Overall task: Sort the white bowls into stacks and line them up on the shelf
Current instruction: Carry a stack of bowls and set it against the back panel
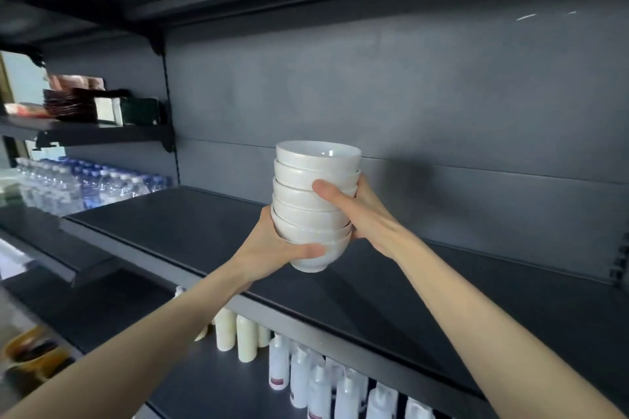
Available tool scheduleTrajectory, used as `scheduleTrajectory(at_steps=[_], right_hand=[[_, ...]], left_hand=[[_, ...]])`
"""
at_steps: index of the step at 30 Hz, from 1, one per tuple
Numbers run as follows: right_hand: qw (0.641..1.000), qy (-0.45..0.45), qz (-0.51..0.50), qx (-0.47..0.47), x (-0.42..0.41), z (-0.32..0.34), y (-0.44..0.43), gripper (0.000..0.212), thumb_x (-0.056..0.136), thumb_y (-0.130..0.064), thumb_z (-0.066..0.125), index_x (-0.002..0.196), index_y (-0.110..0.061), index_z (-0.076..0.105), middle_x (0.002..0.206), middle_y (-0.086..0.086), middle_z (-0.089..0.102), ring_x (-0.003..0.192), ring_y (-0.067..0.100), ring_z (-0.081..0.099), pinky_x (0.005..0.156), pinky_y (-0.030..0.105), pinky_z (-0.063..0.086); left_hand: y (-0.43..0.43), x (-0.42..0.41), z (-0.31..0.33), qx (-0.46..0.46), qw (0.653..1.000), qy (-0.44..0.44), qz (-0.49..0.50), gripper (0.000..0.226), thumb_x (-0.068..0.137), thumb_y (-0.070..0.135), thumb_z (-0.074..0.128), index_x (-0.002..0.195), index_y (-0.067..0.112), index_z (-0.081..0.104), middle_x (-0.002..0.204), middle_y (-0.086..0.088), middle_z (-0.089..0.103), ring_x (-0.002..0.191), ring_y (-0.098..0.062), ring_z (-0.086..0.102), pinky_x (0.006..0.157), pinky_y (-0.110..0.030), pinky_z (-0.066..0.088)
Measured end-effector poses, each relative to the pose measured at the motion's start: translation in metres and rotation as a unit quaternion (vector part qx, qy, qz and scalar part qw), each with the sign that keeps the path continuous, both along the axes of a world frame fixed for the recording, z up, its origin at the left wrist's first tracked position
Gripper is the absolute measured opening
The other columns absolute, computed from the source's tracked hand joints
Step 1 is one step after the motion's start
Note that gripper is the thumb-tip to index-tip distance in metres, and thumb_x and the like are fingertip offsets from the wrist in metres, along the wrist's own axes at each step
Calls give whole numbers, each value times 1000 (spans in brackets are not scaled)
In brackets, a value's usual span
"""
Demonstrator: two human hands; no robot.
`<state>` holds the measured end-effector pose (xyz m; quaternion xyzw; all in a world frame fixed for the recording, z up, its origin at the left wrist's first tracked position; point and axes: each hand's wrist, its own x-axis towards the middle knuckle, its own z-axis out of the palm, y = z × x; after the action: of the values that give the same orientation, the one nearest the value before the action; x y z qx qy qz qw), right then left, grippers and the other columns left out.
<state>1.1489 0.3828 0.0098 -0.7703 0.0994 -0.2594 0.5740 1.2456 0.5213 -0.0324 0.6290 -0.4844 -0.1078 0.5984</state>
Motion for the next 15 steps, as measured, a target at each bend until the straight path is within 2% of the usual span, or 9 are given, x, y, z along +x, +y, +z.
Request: scheduleTrajectory(at_steps=[5,13,15], right_hand=[[1000,3,5,-11,81,3,10,100,50,-68,74,133,-28,35,123,-12,59,112,14,60,93,49,51],[999,21,38,6,214,-4,3,102,48,-67,80,133,-29,37,121,-10,63,109,16,63,87,49,55],[999,25,37,4,243,-2,2,87,60,-59,80,129,-28,37,117,-12,63,104,12,64,81,43,57]], left_hand=[[14,74,2,-9,1000,5,23,63,67,-2,82,121,19,58,107,7,72,99,-6,68,74,-15,52],[15,196,-5,9,999,16,34,57,69,-1,81,119,19,60,106,5,73,98,-8,68,72,-17,53],[15,227,-4,8,999,16,34,55,70,-1,81,117,20,61,105,5,73,97,-8,69,72,-17,53]])
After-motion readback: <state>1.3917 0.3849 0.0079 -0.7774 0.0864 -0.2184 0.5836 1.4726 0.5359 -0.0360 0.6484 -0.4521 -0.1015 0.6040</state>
